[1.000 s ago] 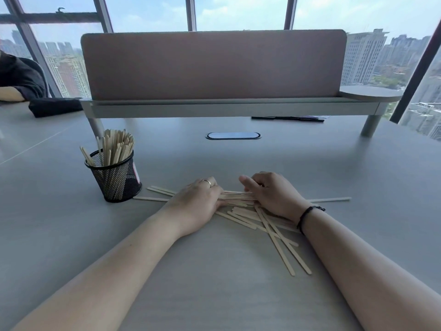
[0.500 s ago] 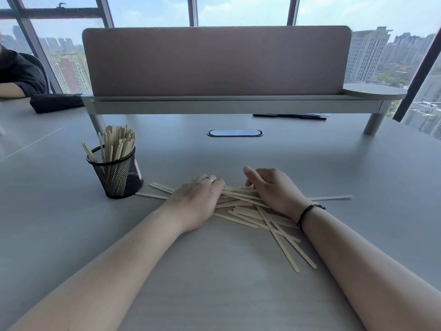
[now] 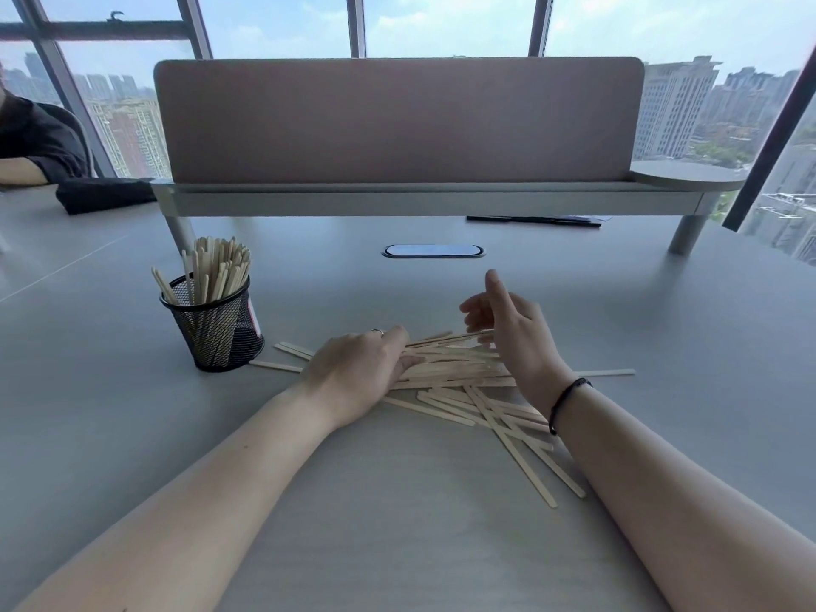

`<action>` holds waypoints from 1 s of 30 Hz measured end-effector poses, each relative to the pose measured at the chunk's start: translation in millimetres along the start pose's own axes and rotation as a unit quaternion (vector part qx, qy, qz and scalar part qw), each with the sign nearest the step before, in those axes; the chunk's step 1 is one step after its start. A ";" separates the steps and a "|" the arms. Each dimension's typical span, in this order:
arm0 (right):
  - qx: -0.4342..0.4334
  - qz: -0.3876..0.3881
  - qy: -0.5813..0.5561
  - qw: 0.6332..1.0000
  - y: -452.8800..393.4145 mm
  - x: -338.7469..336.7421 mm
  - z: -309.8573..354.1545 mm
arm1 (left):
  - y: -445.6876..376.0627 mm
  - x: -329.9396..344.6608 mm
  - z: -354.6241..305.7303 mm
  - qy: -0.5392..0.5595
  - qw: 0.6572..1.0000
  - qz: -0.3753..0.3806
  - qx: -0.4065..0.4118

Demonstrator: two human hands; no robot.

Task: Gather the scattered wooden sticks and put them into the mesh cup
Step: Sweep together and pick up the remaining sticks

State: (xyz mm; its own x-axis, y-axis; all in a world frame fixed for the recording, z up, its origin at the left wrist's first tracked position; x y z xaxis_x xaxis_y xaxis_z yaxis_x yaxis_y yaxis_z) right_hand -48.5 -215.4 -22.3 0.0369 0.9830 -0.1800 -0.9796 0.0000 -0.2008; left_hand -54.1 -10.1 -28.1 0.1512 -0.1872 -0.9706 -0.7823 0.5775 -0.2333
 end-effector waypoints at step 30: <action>0.008 0.210 0.393 0.895 14.3 18.1 -0.3 | 13.1 -29.2 26.3 0.243 0.934 -0.197 -0.171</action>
State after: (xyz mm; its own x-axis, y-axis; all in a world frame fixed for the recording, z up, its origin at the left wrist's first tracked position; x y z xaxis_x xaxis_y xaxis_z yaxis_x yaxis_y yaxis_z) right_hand -61.8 -197.6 -28.8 -0.2141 0.4630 -0.8601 -0.9418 -0.3314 0.0560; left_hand -52.8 23.9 -4.4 0.2412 -0.7178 -0.6532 -0.8836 0.1160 -0.4537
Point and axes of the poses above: each hand's wrist, its own y-axis away from the middle knuckle, its own x-axis out of the palm, z = x × y, the point moved 2 cm from there along -y, towards the middle knuckle, and after that the axes turned 11 degrees about z, right-handed, at the moved point
